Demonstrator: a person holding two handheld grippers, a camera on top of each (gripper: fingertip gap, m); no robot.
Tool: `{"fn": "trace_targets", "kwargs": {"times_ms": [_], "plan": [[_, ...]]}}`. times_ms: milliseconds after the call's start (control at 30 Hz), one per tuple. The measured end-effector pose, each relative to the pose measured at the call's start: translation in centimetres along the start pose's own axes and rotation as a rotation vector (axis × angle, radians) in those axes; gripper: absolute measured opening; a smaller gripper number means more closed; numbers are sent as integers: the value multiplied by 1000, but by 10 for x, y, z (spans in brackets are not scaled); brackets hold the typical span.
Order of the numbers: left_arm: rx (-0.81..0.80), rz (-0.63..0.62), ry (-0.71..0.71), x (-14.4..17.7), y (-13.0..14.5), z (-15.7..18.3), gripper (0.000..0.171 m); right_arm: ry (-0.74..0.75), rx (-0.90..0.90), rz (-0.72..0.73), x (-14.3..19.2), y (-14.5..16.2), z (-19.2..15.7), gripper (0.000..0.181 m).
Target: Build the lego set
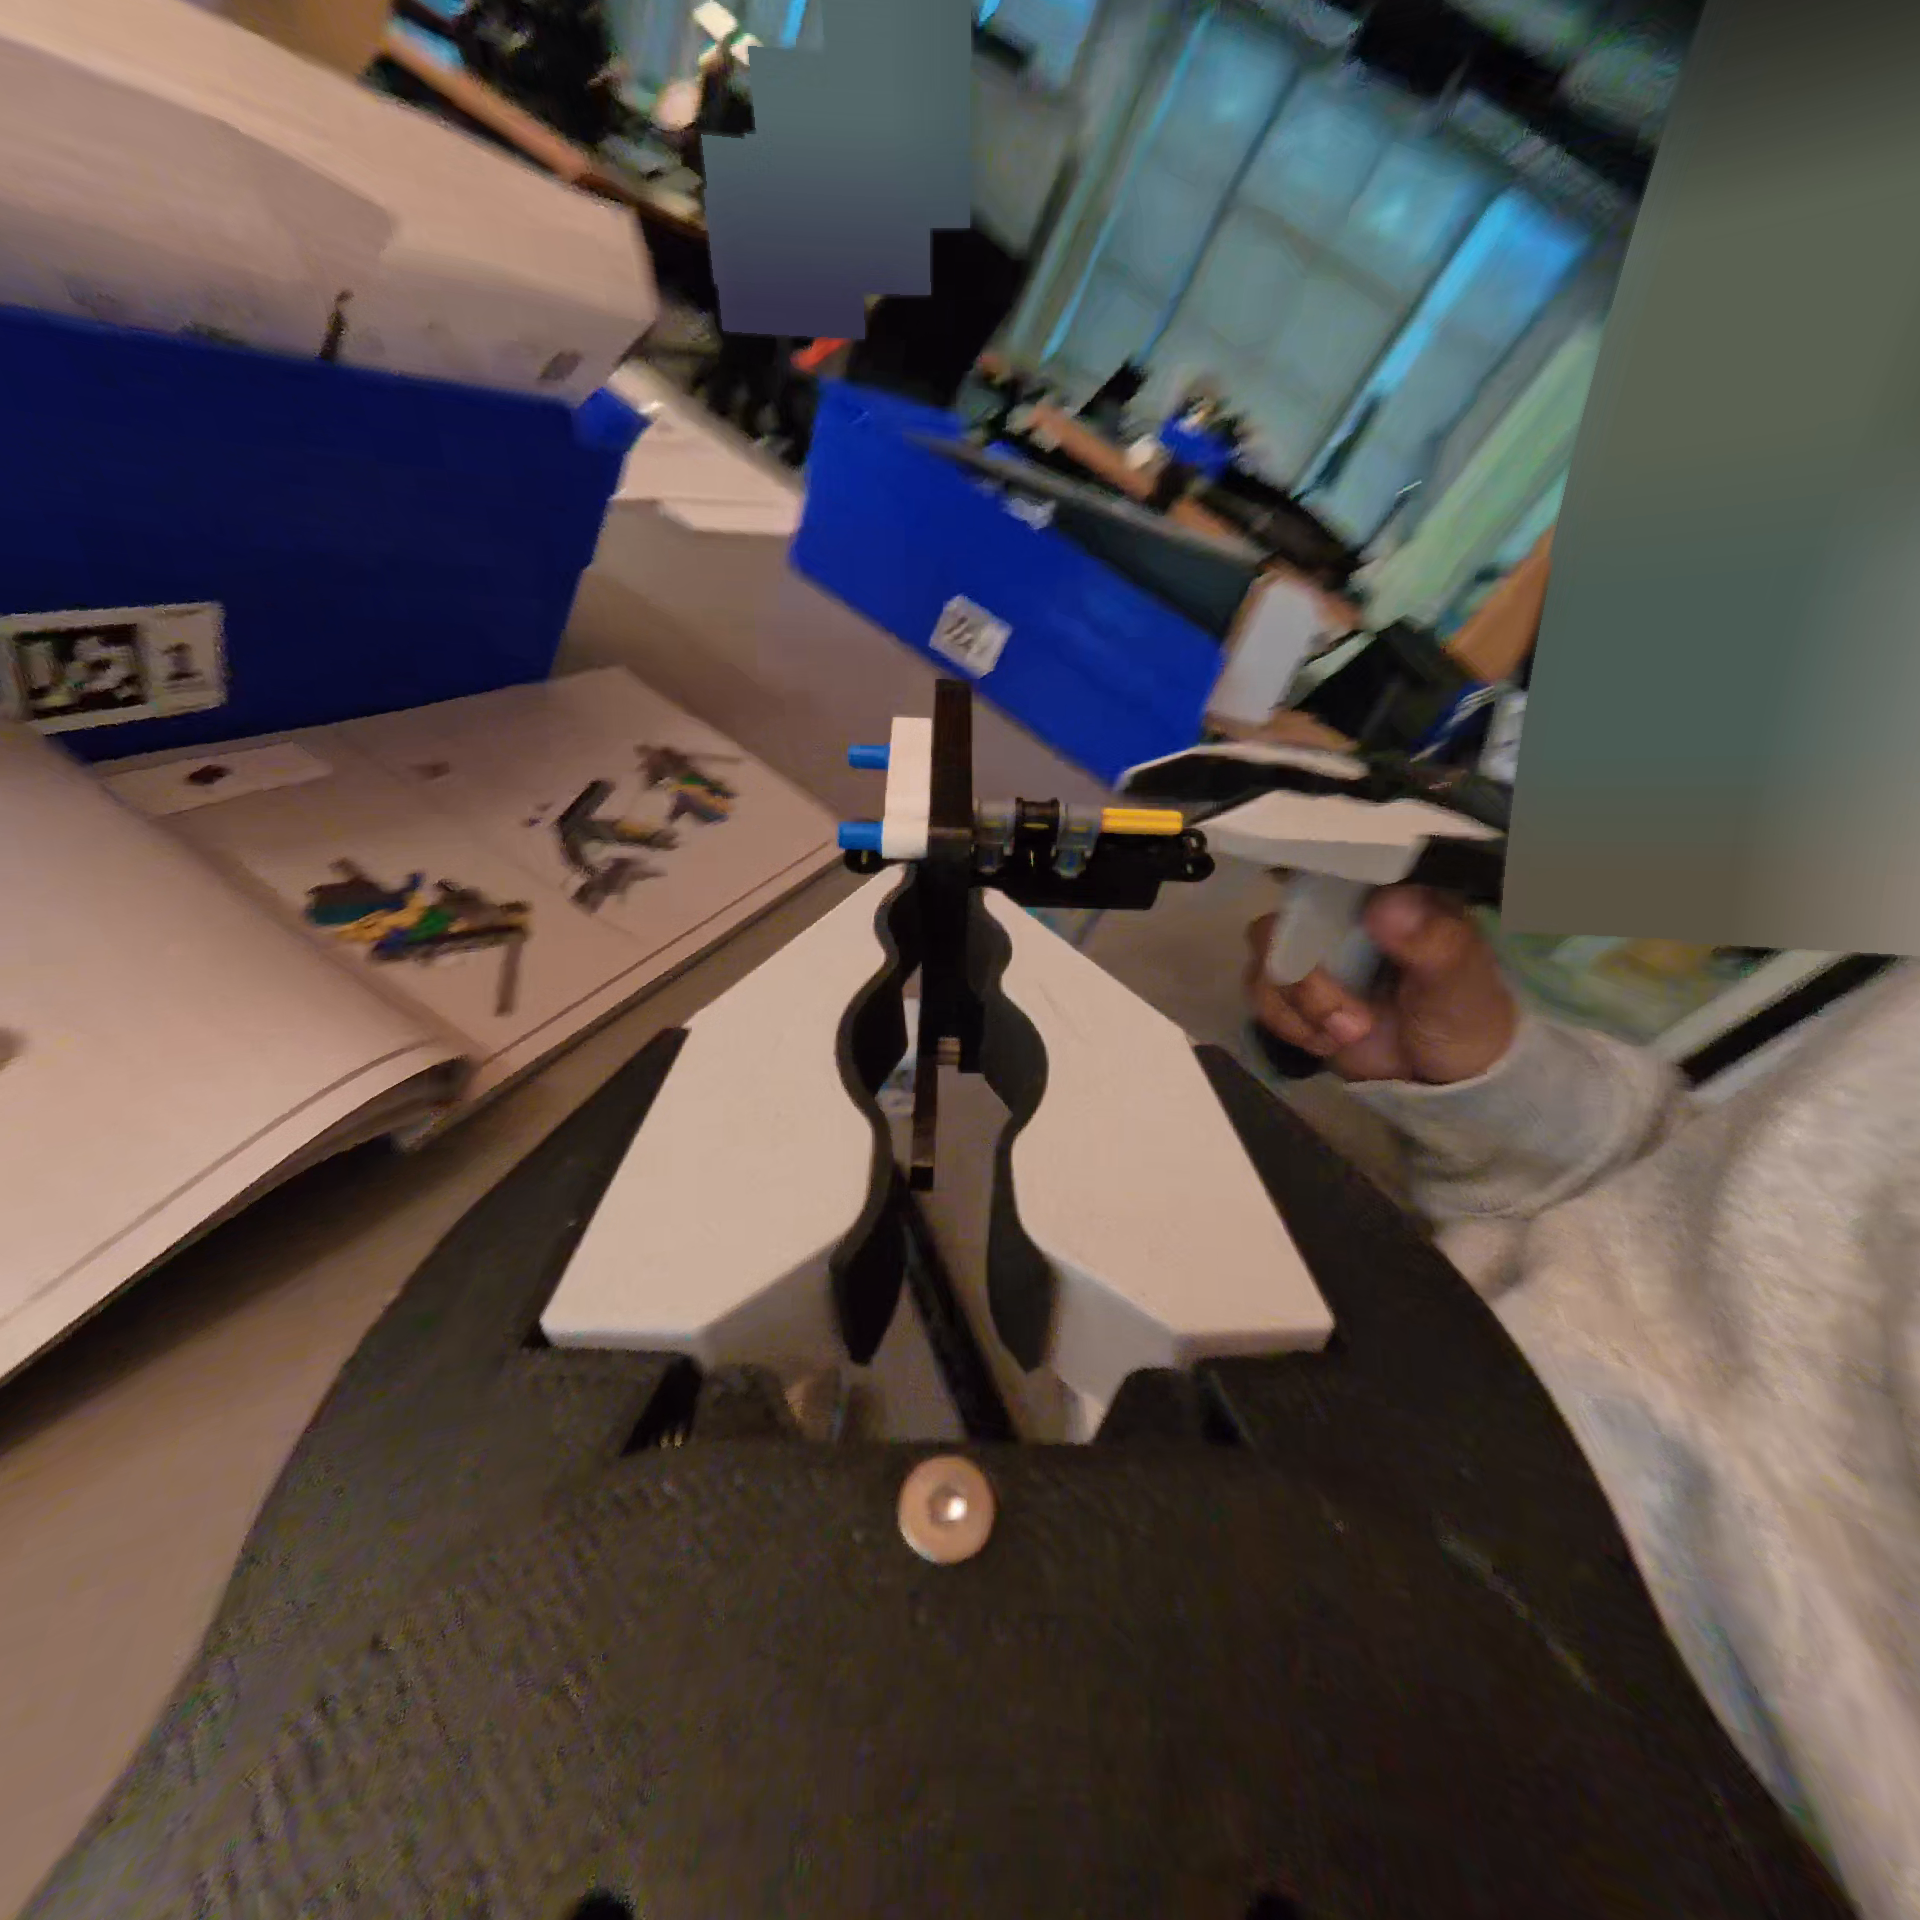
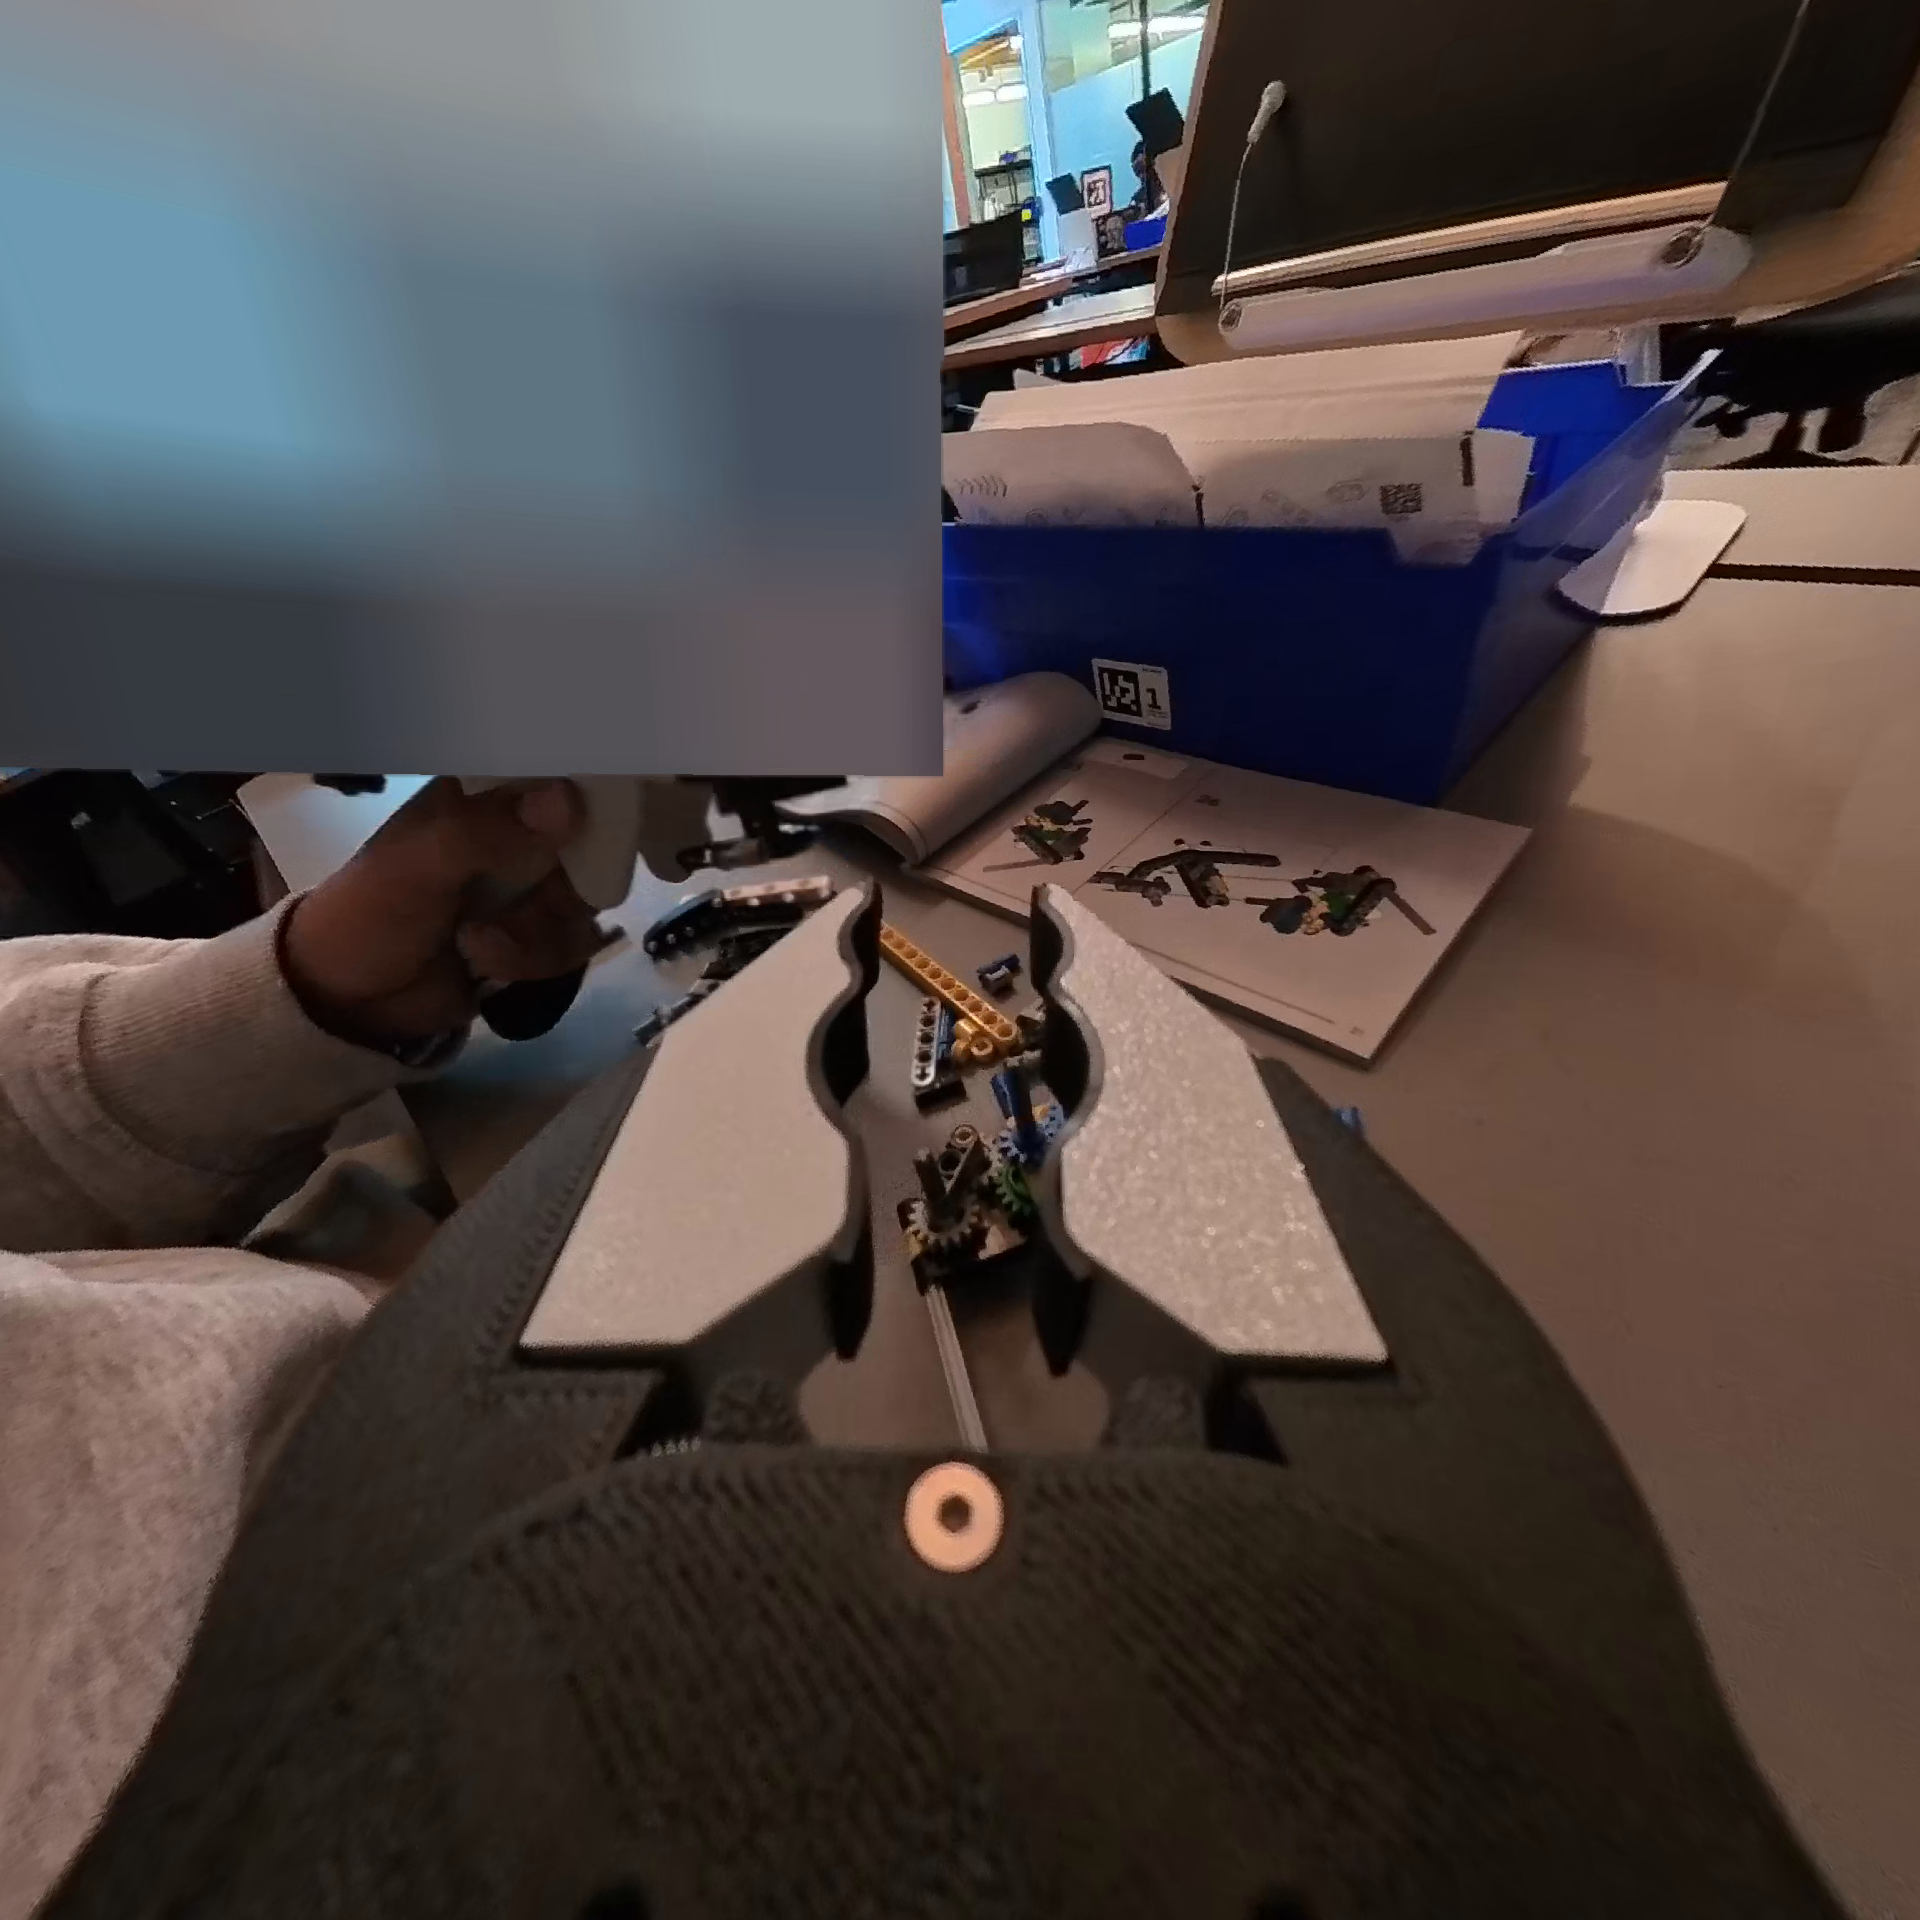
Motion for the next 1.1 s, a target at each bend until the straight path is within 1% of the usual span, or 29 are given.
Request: {"fn": "trace_targets", "kwargs": {"times_ms": [67, 133, 200, 300, 700, 1100], "plan": [[36, 72, 114, 3, -7, 8, 4, 0, -15, 11, 1, -1, 1, 27], [47, 135, 195, 7, -14, 15, 4, 2, -26, 21, 2, -2, 3, 27], [48, 171, 237, 10, -17, 18, 4, 5, -30, 27, 3, -3, 4, 27], [53, 200, 264, 13, -20, 19, 4, 6, -35, 30, 4, -3, 5, 27], [46, 205, 276, 13, -19, 19, 4, 3, -47, 31, 4, -2, 6, 27], [0, 154, 254, 9, -15, 22, 4, 3, -46, 29, 3, -2, 5, 27]]}}
Point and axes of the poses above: each gripper's, where its closed fingertips meet, x back along the fingers, y out of its underside, z = x × y across the jaws, the point moved 6 cm from there along x, back along the fingers, and after that the axes turned 5 degrees about z, right-handed, at the moved point
